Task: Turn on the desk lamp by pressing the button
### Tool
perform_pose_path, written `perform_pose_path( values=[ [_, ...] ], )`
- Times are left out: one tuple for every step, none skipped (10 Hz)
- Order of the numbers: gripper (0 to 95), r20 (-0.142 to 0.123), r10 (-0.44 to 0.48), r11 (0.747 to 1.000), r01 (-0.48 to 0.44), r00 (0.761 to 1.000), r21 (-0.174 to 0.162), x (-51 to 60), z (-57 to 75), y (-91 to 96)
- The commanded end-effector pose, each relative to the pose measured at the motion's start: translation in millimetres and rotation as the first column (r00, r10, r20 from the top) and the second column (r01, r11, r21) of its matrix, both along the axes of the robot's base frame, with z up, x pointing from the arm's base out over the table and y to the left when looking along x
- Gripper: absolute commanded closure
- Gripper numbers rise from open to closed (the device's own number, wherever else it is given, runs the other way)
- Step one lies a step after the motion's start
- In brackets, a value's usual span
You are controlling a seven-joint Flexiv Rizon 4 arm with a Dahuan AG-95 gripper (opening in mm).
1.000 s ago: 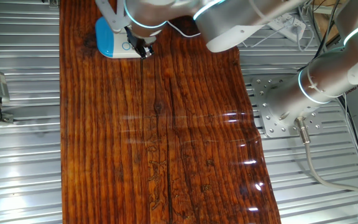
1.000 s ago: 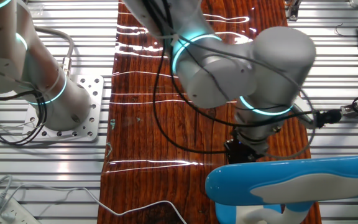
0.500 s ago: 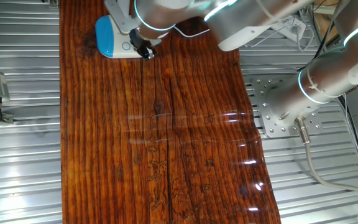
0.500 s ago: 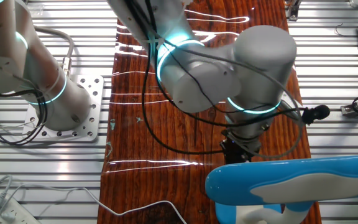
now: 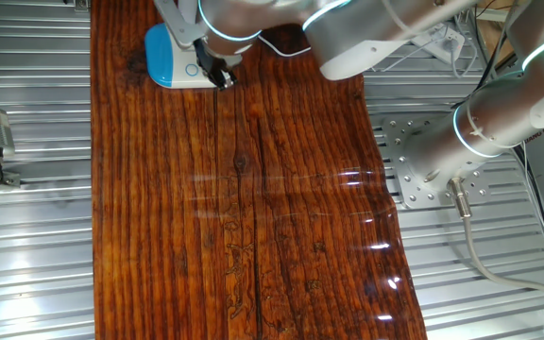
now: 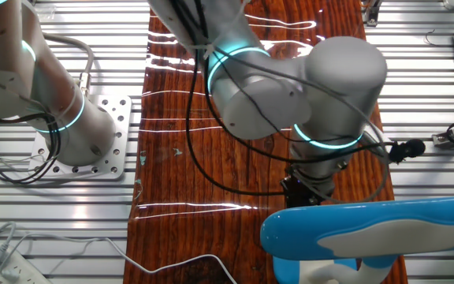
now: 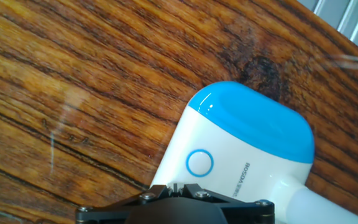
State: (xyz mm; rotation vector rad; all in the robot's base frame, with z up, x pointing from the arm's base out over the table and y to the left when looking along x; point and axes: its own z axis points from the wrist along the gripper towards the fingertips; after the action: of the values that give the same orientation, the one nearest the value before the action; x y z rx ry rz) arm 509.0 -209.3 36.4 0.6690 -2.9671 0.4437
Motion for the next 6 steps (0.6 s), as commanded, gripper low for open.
perform_pose_path(
  values=[
    [95.0,-0.005,0.002,0.999,-0.002,1.000,0.034,0.6,-37.0,-10.6],
    [95.0,-0.006,0.015,0.999,-0.015,1.000,0.031,0.9,-36.9,-10.7],
    [95.0,-0.010,0.022,0.999,-0.021,1.000,0.031,0.9,-36.9,-10.7],
    [95.0,-0.026,0.014,0.999,-0.013,1.000,0.032,0.9,-36.9,-10.7],
    [95.0,-0.029,0.013,0.999,-0.012,0.999,0.034,0.9,-36.9,-10.7],
    [95.0,-0.029,0.013,0.999,-0.012,0.999,0.036,0.9,-36.9,-10.7]
  ],
)
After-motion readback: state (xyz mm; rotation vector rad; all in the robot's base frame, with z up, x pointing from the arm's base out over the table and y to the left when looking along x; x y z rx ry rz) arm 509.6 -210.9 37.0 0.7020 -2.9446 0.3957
